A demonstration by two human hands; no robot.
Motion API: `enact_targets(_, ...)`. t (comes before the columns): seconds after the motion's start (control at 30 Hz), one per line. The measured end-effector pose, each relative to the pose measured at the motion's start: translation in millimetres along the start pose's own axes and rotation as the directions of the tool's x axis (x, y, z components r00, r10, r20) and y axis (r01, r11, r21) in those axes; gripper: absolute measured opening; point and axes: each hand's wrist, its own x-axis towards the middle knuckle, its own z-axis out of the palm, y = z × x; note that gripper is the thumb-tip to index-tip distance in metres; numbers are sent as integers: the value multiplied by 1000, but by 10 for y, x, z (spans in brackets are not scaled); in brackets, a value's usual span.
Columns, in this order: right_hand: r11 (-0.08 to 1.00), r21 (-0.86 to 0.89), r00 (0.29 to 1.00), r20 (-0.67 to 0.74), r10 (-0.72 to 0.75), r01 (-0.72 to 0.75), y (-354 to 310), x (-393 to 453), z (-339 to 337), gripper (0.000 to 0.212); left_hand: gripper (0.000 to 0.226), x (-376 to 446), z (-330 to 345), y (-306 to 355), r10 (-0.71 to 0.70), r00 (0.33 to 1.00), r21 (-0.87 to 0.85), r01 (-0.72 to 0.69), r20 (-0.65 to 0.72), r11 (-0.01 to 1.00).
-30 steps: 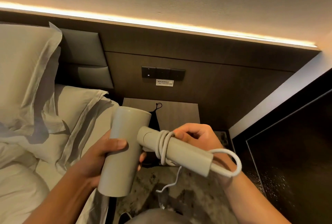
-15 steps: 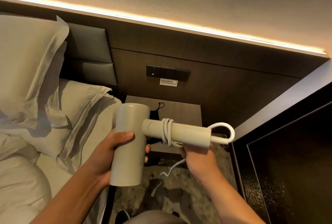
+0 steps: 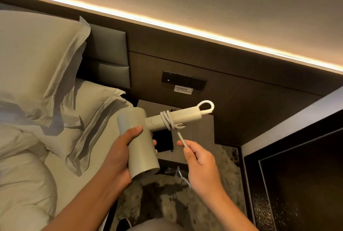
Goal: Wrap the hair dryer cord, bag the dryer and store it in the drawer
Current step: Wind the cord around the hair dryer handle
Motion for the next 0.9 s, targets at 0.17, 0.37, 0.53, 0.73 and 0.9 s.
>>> enact_targets(0.17, 998, -59, 999, 47, -27, 29, -78, -90, 133, 22, 63, 84, -176, 54, 158, 979, 34, -155, -129, 987)
enact_targets(0.37, 991, -125, 996, 80, -36, 45, -170, -118, 241, 21, 56, 123, -318, -23, 297, 928, 234, -245, -225, 941)
enact_targets(0.53, 978, -205, 992, 114, 46, -22, -153, -117, 270, 23, 67, 78, -436, -155, 575, 812, 639, -393, -96, 662)
enact_targets(0.73, 964, -263, 990, 121, 71, -37, -53, -139, 136, 27, 76, 29, -563, -77, 579, 807, 768, -445, 119, 462)
enact_targets(0.9, 910, -399, 990, 114, -77, 117, -144, -121, -138, 22, 71, -36, -419, 81, 465, 845, 792, -466, 266, 394)
